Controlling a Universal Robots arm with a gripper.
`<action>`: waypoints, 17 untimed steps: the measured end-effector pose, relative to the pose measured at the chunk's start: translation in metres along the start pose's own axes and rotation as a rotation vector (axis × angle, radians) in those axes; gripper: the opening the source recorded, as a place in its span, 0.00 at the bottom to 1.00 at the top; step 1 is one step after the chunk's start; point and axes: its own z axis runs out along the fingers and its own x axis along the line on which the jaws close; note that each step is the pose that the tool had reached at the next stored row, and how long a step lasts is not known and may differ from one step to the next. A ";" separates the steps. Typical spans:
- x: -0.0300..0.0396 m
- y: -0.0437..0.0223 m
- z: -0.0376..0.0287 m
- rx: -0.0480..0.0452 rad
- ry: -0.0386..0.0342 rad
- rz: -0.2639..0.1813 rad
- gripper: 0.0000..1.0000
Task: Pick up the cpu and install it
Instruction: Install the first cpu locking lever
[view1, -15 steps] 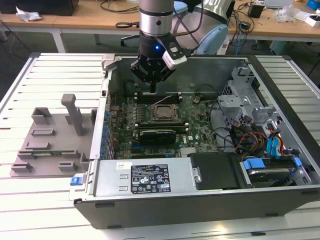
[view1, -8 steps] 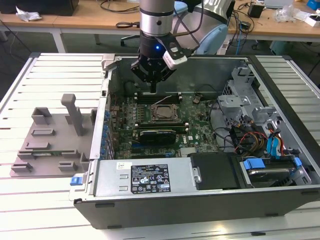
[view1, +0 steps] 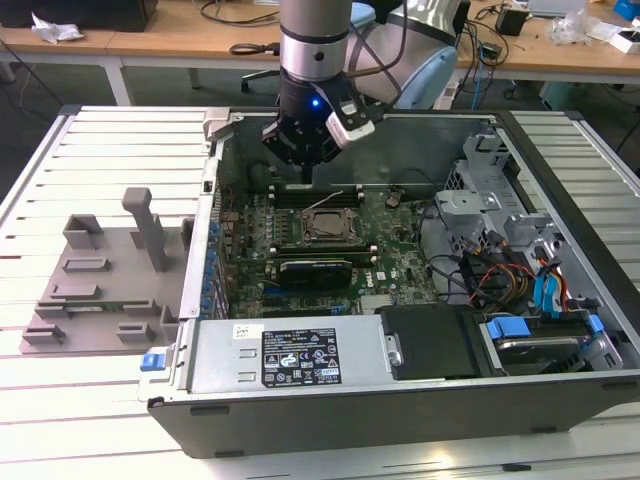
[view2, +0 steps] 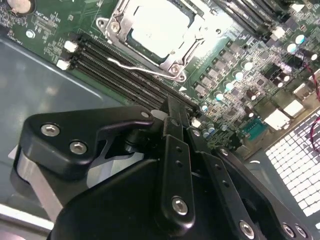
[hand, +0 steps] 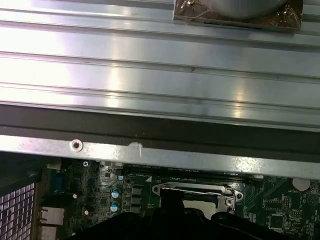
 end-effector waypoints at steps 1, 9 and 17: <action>0.0001 -0.0014 0.0002 -0.0063 -0.0005 0.000 0.11; 0.0000 -0.0058 0.0008 -0.0550 -0.0046 0.000 0.11; -0.0010 -0.0061 0.0045 -0.0492 -0.0041 0.000 0.11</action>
